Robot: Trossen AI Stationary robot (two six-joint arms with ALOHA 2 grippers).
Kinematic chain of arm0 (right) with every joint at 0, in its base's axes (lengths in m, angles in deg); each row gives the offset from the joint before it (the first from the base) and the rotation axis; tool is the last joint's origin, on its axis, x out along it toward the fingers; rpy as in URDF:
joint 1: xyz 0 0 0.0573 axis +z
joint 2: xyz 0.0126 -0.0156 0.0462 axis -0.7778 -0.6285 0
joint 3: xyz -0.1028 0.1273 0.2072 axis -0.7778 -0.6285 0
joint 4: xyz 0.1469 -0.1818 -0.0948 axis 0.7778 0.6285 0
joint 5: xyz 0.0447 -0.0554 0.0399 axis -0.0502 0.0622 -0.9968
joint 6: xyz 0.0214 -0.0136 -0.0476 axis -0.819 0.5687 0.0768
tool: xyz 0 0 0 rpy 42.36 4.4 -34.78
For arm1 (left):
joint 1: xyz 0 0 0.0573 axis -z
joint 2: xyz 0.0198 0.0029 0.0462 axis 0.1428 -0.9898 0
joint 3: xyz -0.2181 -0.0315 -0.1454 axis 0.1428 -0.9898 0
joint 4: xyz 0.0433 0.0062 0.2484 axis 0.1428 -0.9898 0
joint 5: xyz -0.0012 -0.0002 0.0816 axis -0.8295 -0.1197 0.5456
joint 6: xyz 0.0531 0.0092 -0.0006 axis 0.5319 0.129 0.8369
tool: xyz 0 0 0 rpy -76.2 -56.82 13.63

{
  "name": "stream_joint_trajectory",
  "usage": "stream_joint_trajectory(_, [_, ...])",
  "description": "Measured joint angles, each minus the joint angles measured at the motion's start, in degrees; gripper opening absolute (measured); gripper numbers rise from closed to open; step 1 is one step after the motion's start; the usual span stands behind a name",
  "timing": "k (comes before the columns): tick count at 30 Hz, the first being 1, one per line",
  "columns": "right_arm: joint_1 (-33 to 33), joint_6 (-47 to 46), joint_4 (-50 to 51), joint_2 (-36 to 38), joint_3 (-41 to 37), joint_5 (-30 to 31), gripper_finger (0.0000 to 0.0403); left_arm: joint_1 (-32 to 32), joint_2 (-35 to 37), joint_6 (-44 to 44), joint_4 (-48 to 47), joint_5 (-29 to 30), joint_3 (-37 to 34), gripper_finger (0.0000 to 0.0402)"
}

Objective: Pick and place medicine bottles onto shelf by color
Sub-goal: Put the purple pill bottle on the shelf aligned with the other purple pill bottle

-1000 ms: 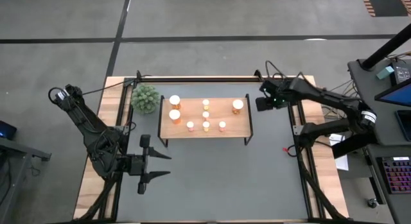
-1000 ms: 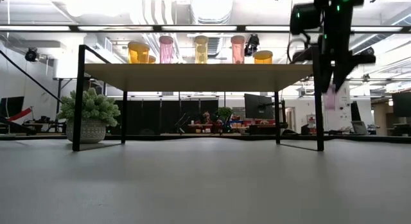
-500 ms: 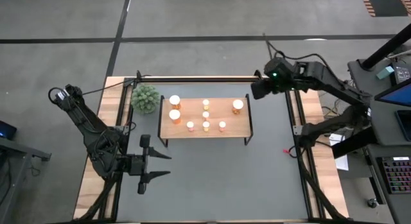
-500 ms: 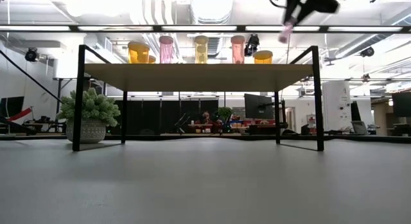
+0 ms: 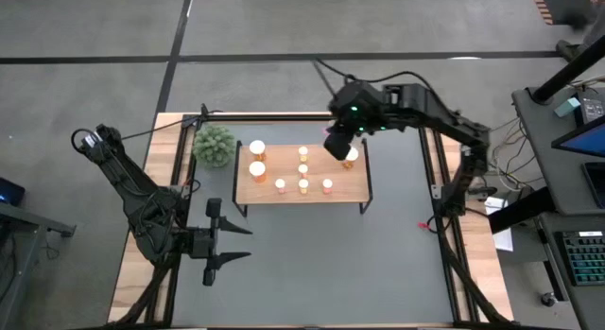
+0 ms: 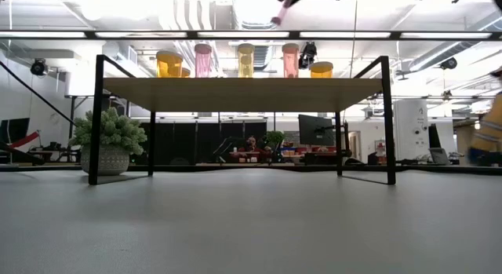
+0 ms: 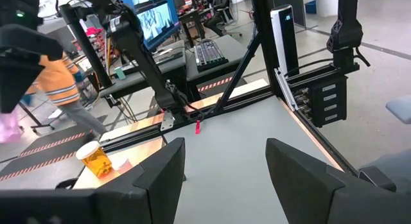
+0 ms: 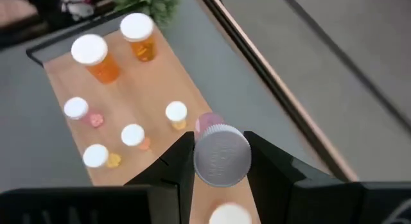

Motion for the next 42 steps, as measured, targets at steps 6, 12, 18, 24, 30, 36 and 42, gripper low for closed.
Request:
stream_joint_trajectory(6, [0.4,10.0,0.5,-6.3,5.7,-0.2,0.0107,0.0,0.0,0.0,0.0,0.0,0.0,0.0201])
stream_joint_trajectory(12, [1.9,17.4,-3.3,-9.5,5.4,-0.2,0.0107,0.0,0.0,0.0,0.5,0.0,-0.6,0.0201])
stream_joint_trajectory(18, [4.7,21.7,-11.8,-12.4,5.4,-0.4,0.0107,-0.1,0.0,0.0,0.5,0.2,-0.7,0.0201])
stream_joint_trajectory(24, [5.6,22.0,-14.5,-16.4,5.5,-2.8,0.0107,-0.1,0.0,0.1,0.5,0.2,-0.8,0.0201])
stream_joint_trajectory(30, [5.5,23.3,-14.3,-20.9,5.5,-2.9,0.0107,-0.1,0.0,0.1,0.5,0.2,-0.8,0.0201])
stream_joint_trajectory(36, [5.5,24.4,-13.9,-23.1,5.5,-3.0,0.0107,-0.1,0.0,0.1,0.5,0.3,-0.8,0.0201])
stream_joint_trajectory(42, [5.5,24.7,-12.5,-24.4,5.5,-3.3,0.0107,-0.1,0.0,0.1,0.5,0.3,-0.8,0.0201])
